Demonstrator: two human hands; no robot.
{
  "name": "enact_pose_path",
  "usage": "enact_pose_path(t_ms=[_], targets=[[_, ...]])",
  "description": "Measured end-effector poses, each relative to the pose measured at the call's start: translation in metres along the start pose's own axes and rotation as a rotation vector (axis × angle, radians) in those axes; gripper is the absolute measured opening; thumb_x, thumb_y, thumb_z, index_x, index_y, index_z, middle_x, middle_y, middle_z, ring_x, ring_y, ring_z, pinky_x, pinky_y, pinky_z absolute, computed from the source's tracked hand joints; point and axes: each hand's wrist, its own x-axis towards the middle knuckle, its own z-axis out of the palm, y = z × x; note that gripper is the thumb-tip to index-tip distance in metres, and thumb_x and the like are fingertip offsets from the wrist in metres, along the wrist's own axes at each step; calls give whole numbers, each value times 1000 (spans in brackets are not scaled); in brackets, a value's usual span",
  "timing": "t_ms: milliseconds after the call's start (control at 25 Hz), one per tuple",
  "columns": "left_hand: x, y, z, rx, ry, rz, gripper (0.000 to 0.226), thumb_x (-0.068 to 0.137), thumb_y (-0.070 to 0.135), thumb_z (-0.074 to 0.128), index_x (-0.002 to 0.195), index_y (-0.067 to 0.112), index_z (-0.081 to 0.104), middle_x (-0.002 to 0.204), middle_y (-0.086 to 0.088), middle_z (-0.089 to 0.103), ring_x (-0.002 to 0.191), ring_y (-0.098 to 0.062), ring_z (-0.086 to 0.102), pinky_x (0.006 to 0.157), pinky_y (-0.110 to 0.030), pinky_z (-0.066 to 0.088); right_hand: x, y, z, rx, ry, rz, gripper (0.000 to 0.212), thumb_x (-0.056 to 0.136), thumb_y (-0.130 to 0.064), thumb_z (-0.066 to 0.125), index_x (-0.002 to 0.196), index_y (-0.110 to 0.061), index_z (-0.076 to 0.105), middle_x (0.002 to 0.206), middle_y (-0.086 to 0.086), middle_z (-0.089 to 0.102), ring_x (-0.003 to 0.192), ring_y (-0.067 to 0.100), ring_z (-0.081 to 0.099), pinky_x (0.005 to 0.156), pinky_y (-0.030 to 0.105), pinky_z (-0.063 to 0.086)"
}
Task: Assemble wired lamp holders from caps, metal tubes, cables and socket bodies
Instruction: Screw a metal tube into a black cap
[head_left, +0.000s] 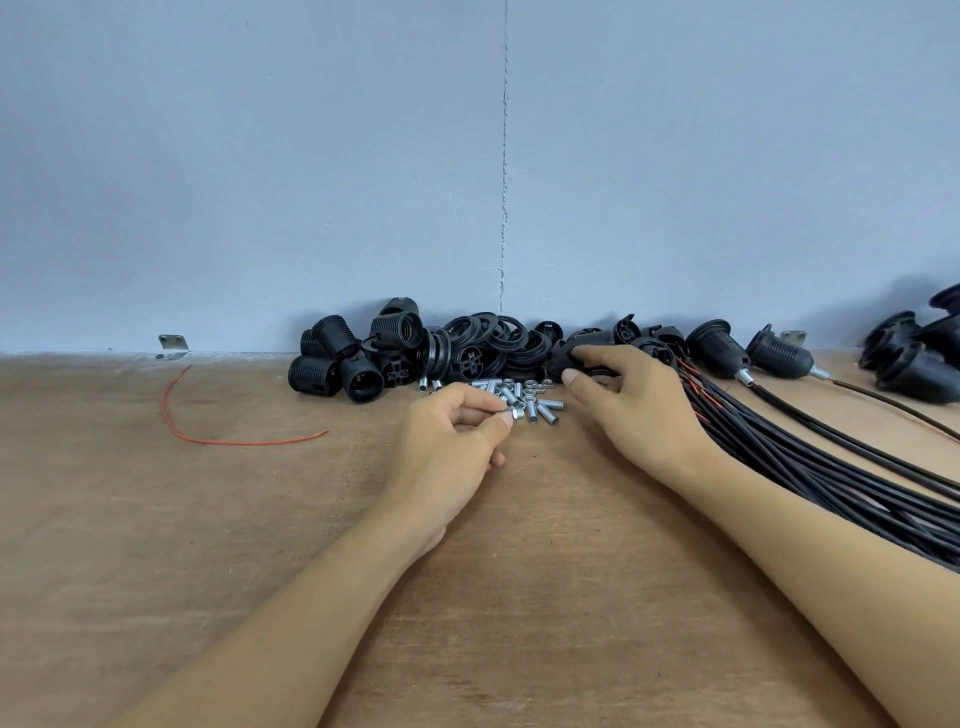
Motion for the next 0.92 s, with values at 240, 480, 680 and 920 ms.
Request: enact_pose_path(t_ms=[240, 480, 680, 920], targets=[[-2, 2, -2, -74, 36, 72, 4, 89, 16, 77, 90, 18, 74, 78, 2, 77, 52, -11, 63, 52, -16, 48, -3, -18, -1, 748, -291, 331, 19, 93, -28, 69, 89, -10, 74, 62, -6, 66, 53, 13, 53, 47, 25, 46], [0, -1, -3, -87, 90, 93, 4, 90, 18, 76, 89, 20, 73, 77, 3, 77, 50, -9, 62, 51, -17, 48, -10, -26, 3, 837, -426, 340, 20, 93, -22, 69, 99, -4, 74, 101, 10, 73, 55, 13, 55, 49, 25, 49], [1, -3, -3, -74, 83, 89, 5, 90, 18, 77, 88, 20, 73, 75, 3, 76, 51, -9, 62, 51, -15, 47, -11, -29, 4, 849, -461, 342, 11, 91, -19, 70, 86, -10, 73, 81, 1, 69, 57, 13, 57, 51, 26, 51], [2, -5, -3, -61, 85, 82, 6, 90, 17, 76, 86, 20, 73, 75, 3, 76, 51, -11, 62, 52, -16, 46, -11, -26, 2, 843, -463, 326, 8, 85, -14, 73, 88, -8, 69, 82, 12, 60, 61, 15, 60, 56, 28, 53]])
